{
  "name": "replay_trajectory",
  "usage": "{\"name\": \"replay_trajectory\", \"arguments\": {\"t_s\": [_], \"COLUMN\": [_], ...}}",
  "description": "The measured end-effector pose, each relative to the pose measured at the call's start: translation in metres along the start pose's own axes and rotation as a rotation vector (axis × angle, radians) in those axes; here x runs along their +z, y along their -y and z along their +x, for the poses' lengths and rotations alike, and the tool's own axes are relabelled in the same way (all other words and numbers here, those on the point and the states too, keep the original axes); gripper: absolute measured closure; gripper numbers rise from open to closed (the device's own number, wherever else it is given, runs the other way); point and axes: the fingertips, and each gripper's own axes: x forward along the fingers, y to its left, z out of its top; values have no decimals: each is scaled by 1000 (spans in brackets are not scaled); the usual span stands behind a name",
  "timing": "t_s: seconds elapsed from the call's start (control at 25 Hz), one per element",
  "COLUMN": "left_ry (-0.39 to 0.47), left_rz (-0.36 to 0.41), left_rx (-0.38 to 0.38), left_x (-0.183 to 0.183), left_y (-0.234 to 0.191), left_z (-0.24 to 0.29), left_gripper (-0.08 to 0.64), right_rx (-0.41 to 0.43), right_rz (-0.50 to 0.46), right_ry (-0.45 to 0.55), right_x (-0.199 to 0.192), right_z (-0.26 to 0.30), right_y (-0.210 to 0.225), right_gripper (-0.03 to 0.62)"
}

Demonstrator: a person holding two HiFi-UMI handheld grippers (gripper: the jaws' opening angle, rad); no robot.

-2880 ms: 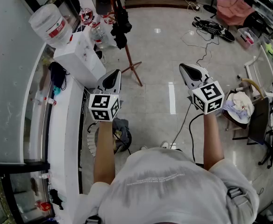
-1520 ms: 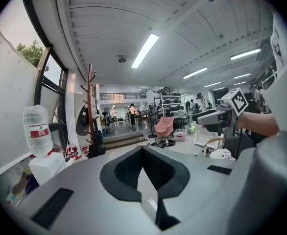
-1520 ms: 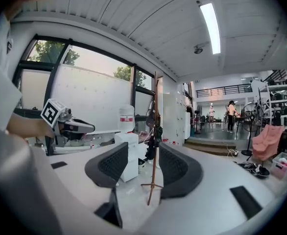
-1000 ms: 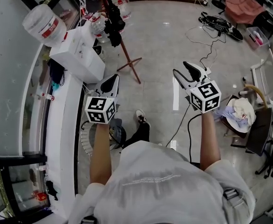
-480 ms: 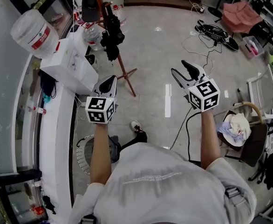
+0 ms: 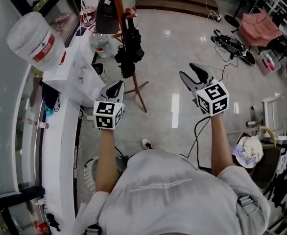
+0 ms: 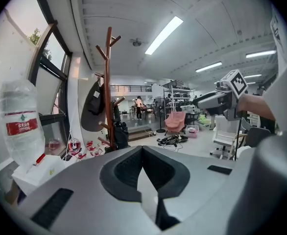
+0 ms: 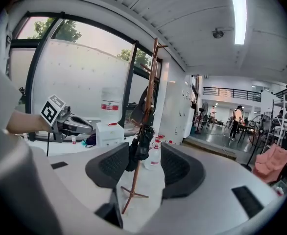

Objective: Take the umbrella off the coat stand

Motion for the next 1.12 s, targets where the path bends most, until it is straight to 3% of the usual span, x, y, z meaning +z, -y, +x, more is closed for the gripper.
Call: {"name": "replay_trajectory", "arguments": {"t_s": [0.28,0.56,0.92,1.12], "left_ry": [-5,-39,-79,-97], "left_rz": [-63,-119,-210,-262], "left_rx": [-4,38,160,245], "left_x": [-8,-27,-39,-38], "left_y": [-44,-74,-101,-107], "left_z": [19,19,32,53], "left_gripper": [546,546,546,546], "right_rx": [31,121,283,384], "right_rz": [-13,-1,34,43], "right_ry": [-25,-48,-77,-96], "right_x": [10,7,-7,-12], "right_z": [65,130,210,259], "right_y": [0,-14,-7,6], "right_gripper": [397,397,268,241]}}
